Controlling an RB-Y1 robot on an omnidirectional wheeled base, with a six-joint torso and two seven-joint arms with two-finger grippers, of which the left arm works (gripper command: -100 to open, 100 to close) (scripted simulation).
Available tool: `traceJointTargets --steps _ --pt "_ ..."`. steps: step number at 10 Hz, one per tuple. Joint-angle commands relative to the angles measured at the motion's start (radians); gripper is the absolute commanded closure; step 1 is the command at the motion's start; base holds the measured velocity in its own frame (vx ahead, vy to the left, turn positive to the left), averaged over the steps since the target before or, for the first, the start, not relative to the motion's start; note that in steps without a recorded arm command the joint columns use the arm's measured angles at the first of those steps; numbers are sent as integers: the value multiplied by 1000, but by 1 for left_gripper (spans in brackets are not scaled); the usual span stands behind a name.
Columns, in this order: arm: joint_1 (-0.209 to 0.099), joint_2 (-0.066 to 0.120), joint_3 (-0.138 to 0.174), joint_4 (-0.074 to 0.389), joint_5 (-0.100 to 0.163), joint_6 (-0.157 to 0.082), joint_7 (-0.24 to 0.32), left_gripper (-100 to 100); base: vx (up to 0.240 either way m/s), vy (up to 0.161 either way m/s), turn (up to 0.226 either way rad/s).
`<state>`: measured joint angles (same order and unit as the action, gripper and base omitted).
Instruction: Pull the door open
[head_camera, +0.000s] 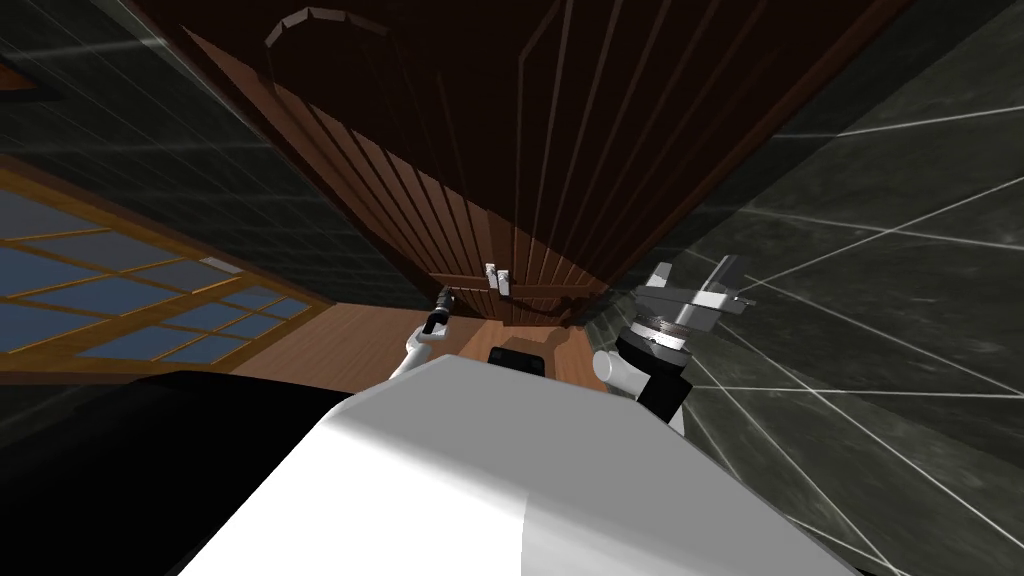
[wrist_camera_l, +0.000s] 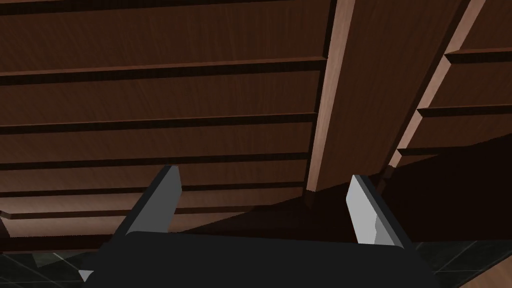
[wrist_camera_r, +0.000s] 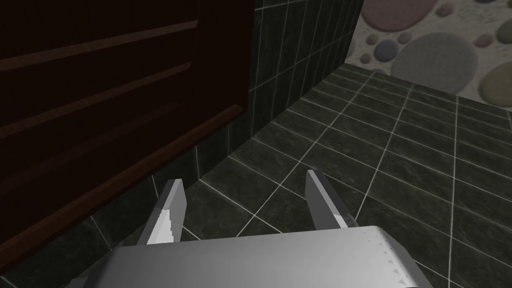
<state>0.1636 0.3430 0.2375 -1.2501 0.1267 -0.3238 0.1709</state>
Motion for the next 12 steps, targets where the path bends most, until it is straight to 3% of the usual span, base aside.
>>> traceJointTargets --steps 1,5,6,7,8,10,11,12 --pt "-7 1 7 5 1 2 -2 -100 185 42 -14" --pt "-43 -29 -28 -1 -5 -2 -4 -100 192 21 -90" --pt "-58 -46 -50 -7 -8 -4 -4 -100 216 -45 -176" --pt "-58 -46 -50 -7 -8 -4 -4 -100 168 -69 -77" --pt "-74 -64 -75 -14 -12 -6 -4 -100 158 -136 -153" --pt "-76 -68 -75 -24 -13 4 -8 -100 108 -113 -92" --pt "-76 -68 -75 -24 -13 4 -8 100 -8 5 22" --pt "-76 -68 -75 -24 -13 4 -8 100 -25 22 -14"
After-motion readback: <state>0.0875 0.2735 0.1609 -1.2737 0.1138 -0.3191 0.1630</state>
